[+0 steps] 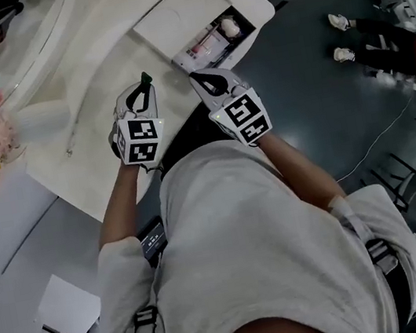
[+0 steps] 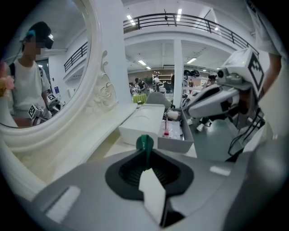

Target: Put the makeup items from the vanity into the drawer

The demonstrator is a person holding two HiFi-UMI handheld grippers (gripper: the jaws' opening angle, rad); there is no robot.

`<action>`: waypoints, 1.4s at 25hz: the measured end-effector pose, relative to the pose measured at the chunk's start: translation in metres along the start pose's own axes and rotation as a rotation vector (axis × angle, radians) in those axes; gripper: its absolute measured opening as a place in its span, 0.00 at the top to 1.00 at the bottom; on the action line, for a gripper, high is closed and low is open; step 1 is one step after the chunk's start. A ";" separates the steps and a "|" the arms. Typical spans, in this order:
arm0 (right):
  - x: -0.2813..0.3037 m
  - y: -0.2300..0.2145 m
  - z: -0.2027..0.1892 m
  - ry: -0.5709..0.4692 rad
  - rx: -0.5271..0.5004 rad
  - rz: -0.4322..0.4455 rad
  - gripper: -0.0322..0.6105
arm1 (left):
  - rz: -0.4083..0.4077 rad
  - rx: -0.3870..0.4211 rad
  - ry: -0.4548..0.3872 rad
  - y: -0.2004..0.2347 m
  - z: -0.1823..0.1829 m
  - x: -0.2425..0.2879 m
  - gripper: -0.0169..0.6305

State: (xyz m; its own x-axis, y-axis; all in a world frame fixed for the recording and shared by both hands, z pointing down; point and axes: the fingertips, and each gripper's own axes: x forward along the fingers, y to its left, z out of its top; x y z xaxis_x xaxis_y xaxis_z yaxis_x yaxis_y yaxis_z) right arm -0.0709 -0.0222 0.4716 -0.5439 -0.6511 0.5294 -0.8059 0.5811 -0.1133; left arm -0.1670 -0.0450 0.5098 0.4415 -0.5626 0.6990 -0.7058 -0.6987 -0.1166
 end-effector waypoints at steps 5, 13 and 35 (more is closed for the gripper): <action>-0.014 -0.019 -0.004 -0.018 0.029 -0.024 0.95 | -0.051 0.012 -0.023 -0.030 0.020 0.016 0.91; -0.035 -0.043 -0.013 -0.041 0.034 0.006 0.95 | -0.035 0.031 -0.008 -0.061 0.052 0.025 0.91; -0.074 -0.128 -0.054 -0.048 0.021 0.073 0.95 | -0.088 0.155 0.304 -0.132 0.056 0.117 0.90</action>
State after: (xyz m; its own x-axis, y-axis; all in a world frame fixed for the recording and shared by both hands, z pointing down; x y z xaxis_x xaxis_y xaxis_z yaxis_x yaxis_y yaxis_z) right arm 0.0849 -0.0218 0.4926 -0.6112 -0.6305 0.4784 -0.7684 0.6176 -0.1678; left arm 0.0085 -0.0430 0.5674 0.2950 -0.3560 0.8867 -0.5694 -0.8107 -0.1361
